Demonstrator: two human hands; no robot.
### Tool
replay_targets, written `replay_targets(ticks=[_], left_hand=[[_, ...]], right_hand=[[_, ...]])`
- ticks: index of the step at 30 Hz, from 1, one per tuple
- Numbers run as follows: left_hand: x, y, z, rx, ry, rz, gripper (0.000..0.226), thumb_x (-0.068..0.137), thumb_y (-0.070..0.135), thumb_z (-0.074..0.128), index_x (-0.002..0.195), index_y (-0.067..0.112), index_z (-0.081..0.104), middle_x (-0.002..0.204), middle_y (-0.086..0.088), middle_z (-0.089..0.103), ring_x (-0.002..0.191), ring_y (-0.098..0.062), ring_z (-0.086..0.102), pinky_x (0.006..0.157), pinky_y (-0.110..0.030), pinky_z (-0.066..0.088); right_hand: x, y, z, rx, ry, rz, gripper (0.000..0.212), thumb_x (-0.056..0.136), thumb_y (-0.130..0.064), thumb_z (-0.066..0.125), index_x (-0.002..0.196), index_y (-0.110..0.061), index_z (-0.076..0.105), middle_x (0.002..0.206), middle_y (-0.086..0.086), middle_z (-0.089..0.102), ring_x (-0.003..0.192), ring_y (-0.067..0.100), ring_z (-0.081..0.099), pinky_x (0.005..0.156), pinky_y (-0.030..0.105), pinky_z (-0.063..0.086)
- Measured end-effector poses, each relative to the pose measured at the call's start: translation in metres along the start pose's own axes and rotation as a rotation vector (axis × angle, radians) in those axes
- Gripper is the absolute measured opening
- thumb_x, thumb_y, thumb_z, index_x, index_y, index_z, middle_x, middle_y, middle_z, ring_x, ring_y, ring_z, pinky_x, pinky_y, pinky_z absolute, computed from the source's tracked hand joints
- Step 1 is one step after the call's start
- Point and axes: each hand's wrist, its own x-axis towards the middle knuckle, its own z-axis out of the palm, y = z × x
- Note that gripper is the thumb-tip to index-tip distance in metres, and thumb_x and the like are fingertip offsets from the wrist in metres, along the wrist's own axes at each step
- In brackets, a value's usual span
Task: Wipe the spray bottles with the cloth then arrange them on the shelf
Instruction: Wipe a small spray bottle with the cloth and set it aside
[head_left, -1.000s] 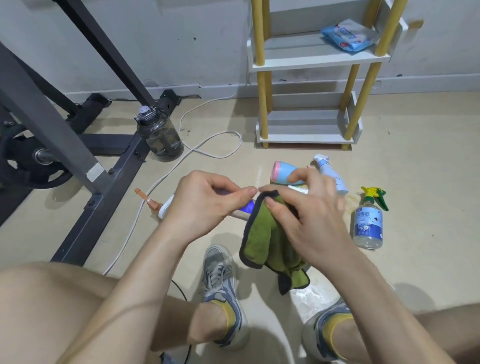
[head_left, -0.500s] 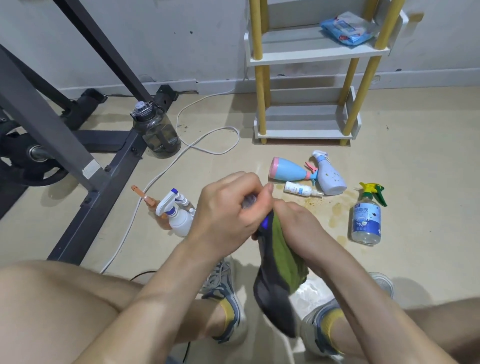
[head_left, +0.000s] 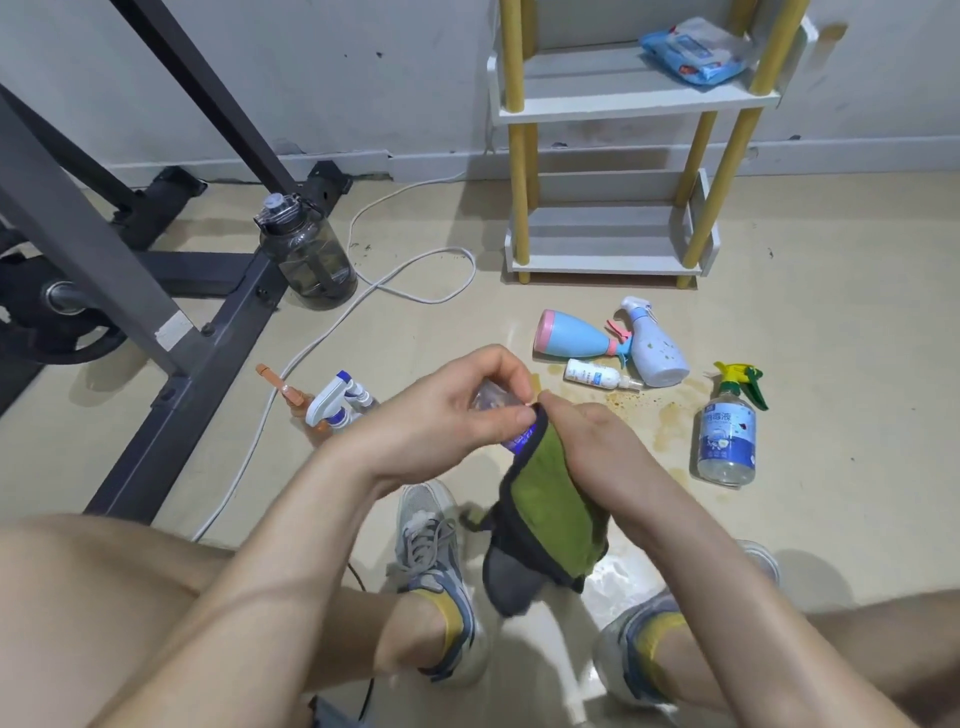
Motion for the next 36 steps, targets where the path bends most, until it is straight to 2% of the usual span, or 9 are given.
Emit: replay_targets(ticks=[3,6,12,15,19,22,26,31,36], left_hand=[[-0.002,0.011,-0.003,-0.061,0.173,-0.117,0.036,0.088,0.05,0.061,0.093,0.014,0.062,0.09,-0.009,0.072,0.064,-0.011,0.062,0.064,-0.027,0.049],[0.0,0.01,0.002,0.485,0.265,-0.296,0.069,0.093,0.068,0.033,0.069,0.009,0.061,0.053,-0.001,0.064,0.048,-0.014,0.056,0.055,-0.028,0.037],[-0.002,0.0,0.004,0.327,0.123,0.133,0.012,0.092,0.034,0.056,0.085,0.03,0.065,0.088,0.005,0.061,0.085,-0.014,0.057,0.075,-0.027,0.046],[-0.003,0.006,-0.001,-0.001,0.23,0.122,0.016,0.089,0.04,0.066,0.09,0.024,0.068,0.09,0.008,0.068,0.084,-0.01,0.061,0.073,-0.022,0.048],[0.0,0.009,-0.002,0.488,0.33,-0.209,0.071,0.09,0.072,0.035,0.07,0.013,0.069,0.054,-0.001,0.065,0.047,-0.009,0.053,0.057,-0.029,0.042],[-0.003,0.004,0.002,0.525,0.312,-0.074,0.046,0.092,0.055,0.055,0.073,0.014,0.065,0.053,-0.002,0.054,0.049,-0.011,0.043,0.055,-0.032,0.037],[-0.003,0.01,-0.004,0.044,0.254,0.126,0.012,0.077,0.03,0.081,0.077,0.022,0.073,0.072,0.0,0.064,0.065,-0.01,0.055,0.061,-0.021,0.047],[-0.003,0.004,-0.002,0.389,0.185,-0.209,0.067,0.089,0.07,0.041,0.074,0.011,0.067,0.057,0.001,0.067,0.047,-0.011,0.058,0.058,-0.026,0.043],[-0.006,0.011,0.002,0.403,0.236,-0.089,0.056,0.092,0.059,0.054,0.063,0.012,0.064,0.05,-0.003,0.056,0.044,-0.009,0.041,0.05,-0.027,0.032]], right_hand=[[-0.006,0.005,0.01,-0.478,0.29,-0.347,0.051,0.104,-0.04,0.022,0.064,-0.014,0.04,0.058,0.005,0.046,0.06,0.028,0.045,0.06,0.039,0.036],[-0.012,0.013,0.016,-0.833,0.442,-0.522,0.051,0.098,-0.046,0.011,0.07,-0.02,0.046,0.054,-0.003,0.042,0.053,0.028,0.041,0.051,0.034,0.03],[0.002,0.005,-0.002,-0.076,-0.002,-0.043,0.052,0.101,-0.04,0.036,0.072,-0.001,0.053,0.066,0.005,0.051,0.066,0.02,0.048,0.067,0.035,0.038],[-0.001,0.007,0.003,-0.224,0.209,-0.235,0.055,0.103,-0.039,0.031,0.063,-0.004,0.043,0.061,0.006,0.047,0.062,0.024,0.045,0.061,0.037,0.035],[-0.012,0.014,0.012,-0.732,0.47,-0.553,0.042,0.099,-0.042,0.017,0.067,-0.023,0.035,0.051,-0.003,0.037,0.049,0.028,0.037,0.049,0.033,0.027],[-0.004,0.016,0.01,-0.493,0.35,-0.43,0.046,0.103,-0.039,0.025,0.06,-0.024,0.031,0.051,-0.004,0.036,0.053,0.023,0.036,0.054,0.035,0.029],[0.007,0.016,-0.002,-0.11,0.243,-0.205,0.052,0.102,-0.036,0.036,0.059,-0.008,0.031,0.055,0.002,0.035,0.055,0.019,0.033,0.058,0.036,0.029],[-0.003,0.023,0.008,-0.535,0.547,-0.646,0.039,0.1,-0.038,0.029,0.063,-0.029,0.022,0.048,-0.009,0.023,0.047,0.02,0.029,0.05,0.03,0.023],[0.003,0.018,0.006,0.013,0.595,-0.413,0.051,0.106,-0.029,0.039,0.057,-0.023,0.026,0.047,-0.011,0.026,0.047,0.008,0.027,0.048,0.025,0.022]])
